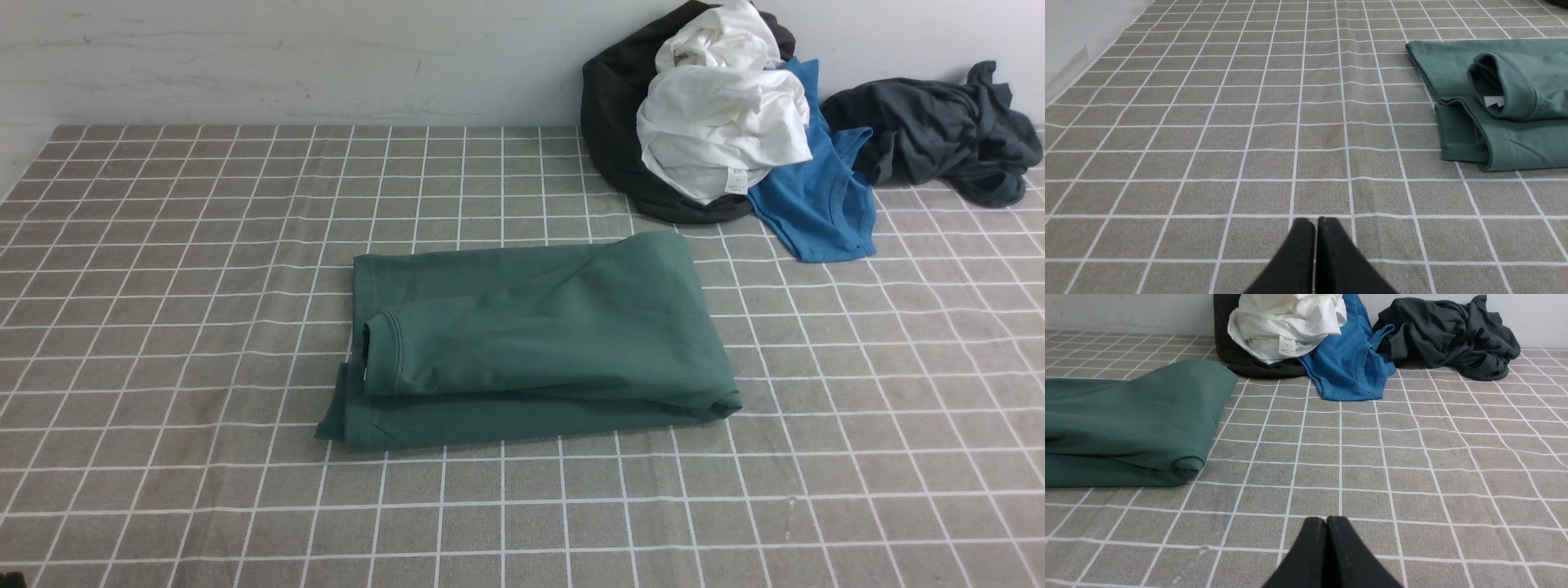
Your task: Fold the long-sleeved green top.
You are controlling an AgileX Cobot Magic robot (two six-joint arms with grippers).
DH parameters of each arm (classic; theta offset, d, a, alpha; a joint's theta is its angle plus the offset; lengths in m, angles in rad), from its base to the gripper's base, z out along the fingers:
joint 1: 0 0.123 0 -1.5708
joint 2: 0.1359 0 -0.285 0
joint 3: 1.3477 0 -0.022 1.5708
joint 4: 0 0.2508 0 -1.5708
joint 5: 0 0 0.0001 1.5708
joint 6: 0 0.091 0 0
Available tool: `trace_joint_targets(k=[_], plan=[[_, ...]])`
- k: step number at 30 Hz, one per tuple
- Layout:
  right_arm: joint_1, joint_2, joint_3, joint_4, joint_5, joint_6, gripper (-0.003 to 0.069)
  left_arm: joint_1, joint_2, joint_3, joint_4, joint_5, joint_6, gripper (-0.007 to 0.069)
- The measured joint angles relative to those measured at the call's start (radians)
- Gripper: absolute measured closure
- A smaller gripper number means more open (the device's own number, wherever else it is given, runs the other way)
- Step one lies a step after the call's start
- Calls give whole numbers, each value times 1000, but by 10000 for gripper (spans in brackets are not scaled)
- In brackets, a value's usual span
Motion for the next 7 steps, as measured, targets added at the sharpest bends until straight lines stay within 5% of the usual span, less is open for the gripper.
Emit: trace_joint_targets(k=[7], plan=[[0,0,0,0,0,4,672,0,0,0,0,0,0,631]])
